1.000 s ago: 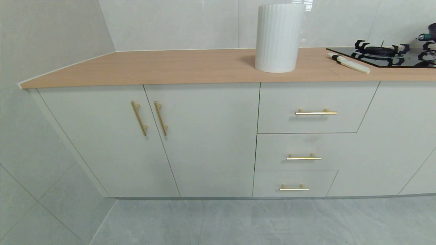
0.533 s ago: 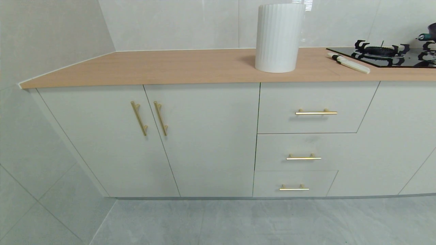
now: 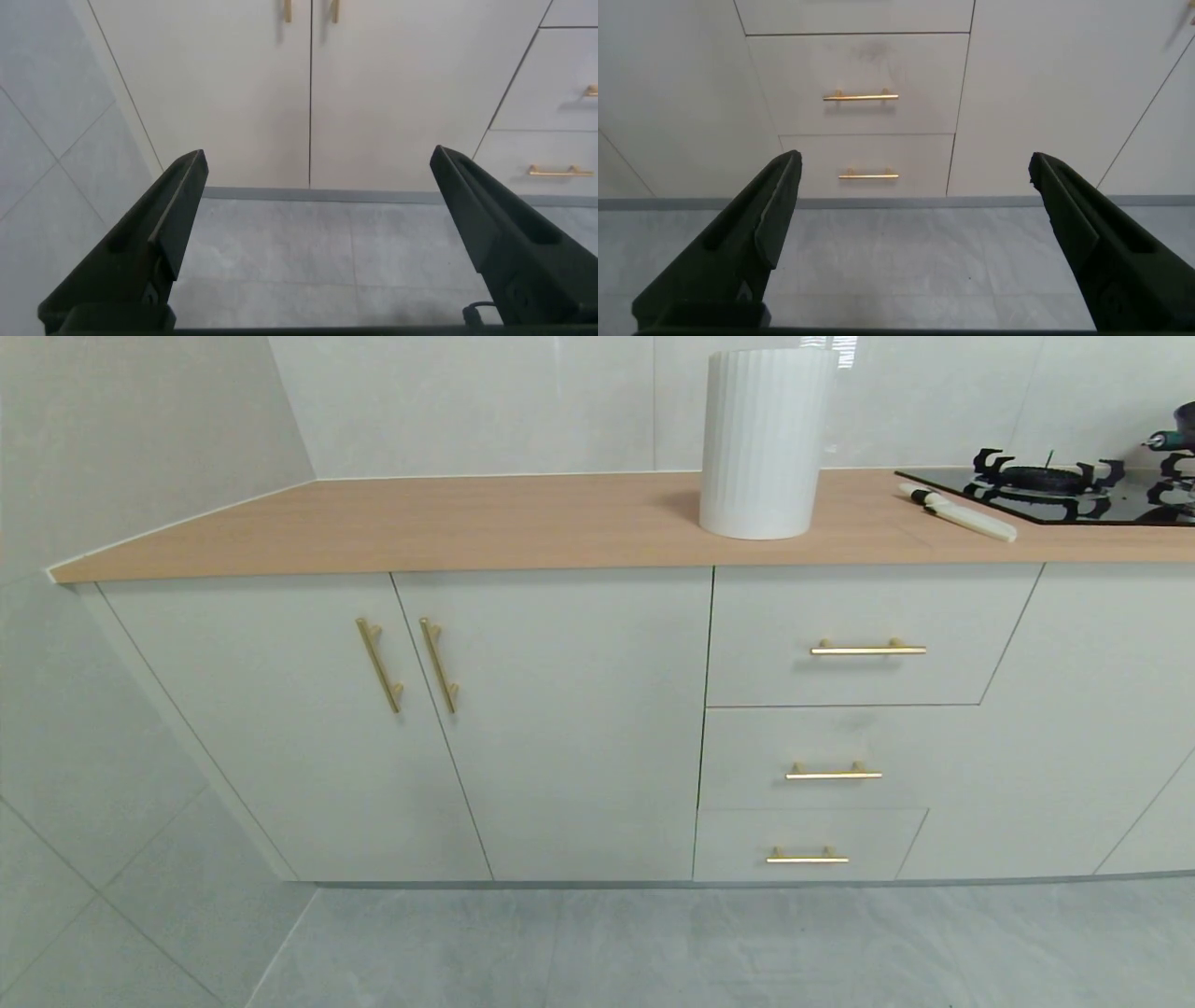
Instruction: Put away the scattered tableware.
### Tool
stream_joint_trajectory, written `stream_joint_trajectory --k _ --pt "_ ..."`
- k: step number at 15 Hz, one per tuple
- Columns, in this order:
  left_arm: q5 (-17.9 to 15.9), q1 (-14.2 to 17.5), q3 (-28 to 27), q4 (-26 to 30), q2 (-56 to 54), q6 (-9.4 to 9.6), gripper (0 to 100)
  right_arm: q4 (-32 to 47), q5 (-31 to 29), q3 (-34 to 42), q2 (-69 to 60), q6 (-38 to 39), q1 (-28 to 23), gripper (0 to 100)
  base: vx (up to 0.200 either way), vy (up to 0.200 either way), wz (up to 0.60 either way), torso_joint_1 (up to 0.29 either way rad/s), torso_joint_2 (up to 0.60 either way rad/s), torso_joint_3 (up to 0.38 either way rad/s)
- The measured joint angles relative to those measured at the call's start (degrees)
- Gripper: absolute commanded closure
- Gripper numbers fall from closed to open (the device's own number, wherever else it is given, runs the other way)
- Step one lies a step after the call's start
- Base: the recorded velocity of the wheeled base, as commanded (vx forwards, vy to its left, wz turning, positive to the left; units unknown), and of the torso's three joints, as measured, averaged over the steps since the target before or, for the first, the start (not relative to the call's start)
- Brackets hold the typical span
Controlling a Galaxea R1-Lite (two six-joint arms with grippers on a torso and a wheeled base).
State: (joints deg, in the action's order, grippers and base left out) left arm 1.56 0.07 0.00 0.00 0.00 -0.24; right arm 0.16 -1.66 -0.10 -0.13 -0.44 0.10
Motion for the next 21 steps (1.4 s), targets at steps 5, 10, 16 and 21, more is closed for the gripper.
stream_joint_trajectory --k 5,10,16,21 --pt "0.0 0.0 0.0 0.02 0.0 0.02 0 0.0 0.51 0.0 0.0 0.2 -0.02 0 0.2 0.0 0.0 0.007 0.0 0.0" --pt "0.0 -0.02 0.0 0.02 0.0 0.0 0 0.02 0.77 0.0 0.02 0.2 -0.05 0 0.2 0.0 0.0 0.003 0.0 0.003" --pt "-0.01 0.0 -0.02 0.0 0.0 -0.07 0 0.02 0.77 0.0 0.04 0.22 -0.05 0 0.033 0.0 -0.1 0.0 0.0 0.002" --pt "-0.01 0.02 0.0 0.0 0.0 -0.09 0 0.02 0.79 0.0 0.04 0.22 -0.05 0 0.0 0.0 -0.24 0.0 0.0 0.002"
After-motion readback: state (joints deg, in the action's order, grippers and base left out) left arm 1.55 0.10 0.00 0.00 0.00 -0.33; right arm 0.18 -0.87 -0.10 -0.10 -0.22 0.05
